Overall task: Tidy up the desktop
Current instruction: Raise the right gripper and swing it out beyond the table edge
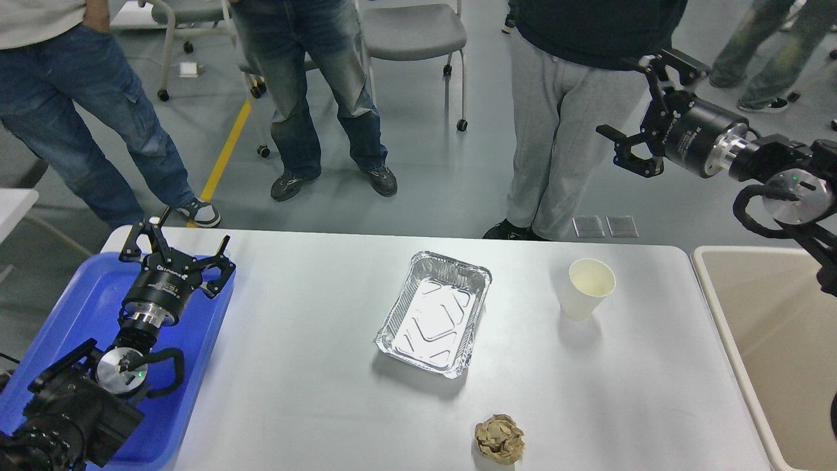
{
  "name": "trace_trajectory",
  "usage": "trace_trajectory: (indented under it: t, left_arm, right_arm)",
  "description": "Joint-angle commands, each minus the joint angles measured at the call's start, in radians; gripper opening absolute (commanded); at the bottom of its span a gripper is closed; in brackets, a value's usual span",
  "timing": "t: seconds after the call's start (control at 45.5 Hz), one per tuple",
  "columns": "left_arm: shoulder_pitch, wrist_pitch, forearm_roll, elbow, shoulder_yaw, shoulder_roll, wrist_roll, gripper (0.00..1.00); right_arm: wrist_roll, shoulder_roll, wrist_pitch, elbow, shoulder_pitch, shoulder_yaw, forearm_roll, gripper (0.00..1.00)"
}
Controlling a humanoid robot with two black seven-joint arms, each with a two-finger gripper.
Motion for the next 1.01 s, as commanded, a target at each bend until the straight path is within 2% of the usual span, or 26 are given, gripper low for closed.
trace_trajectory:
  t: [0.0,0.088,0.264,0.527,0.747,0.988]
  left_arm:
    - [0.000,0.000,0.000,0.000,0.000,0.000,0.000,1.00]
    - [0.000,0.000,0.000,0.000,0.000,0.000,0.000,1.00]
    - [0.000,0.000,0.000,0.000,0.000,0.000,0.000,1.00]
    - [0.000,0.000,0.000,0.000,0.000,0.000,0.000,1.00]
    - [0.000,0.000,0.000,0.000,0.000,0.000,0.000,1.00]
    - [0.000,0.000,0.000,0.000,0.000,0.000,0.000,1.00]
  right_arm:
    - [-0.028,-0.040,0.002,0.005,0.181,-0.194,0.002,1.00]
    - [-0.044,-0.060,0.005,0.003,0.226,-0.260,-0.009,1.00]
    - [-0.045,-0.099,0.007,0.000,0.275,-0.420,-0.047,1.00]
    - [-0.042,-0.120,-0.002,0.004,0.283,-0.567,-0.292,1.00]
    - [-0.039,-0.096,-0.005,0.020,0.275,-0.607,-0.529,1.00]
    - [-0.039,0.012,-0.016,0.026,0.275,-0.713,-0.668,1.00]
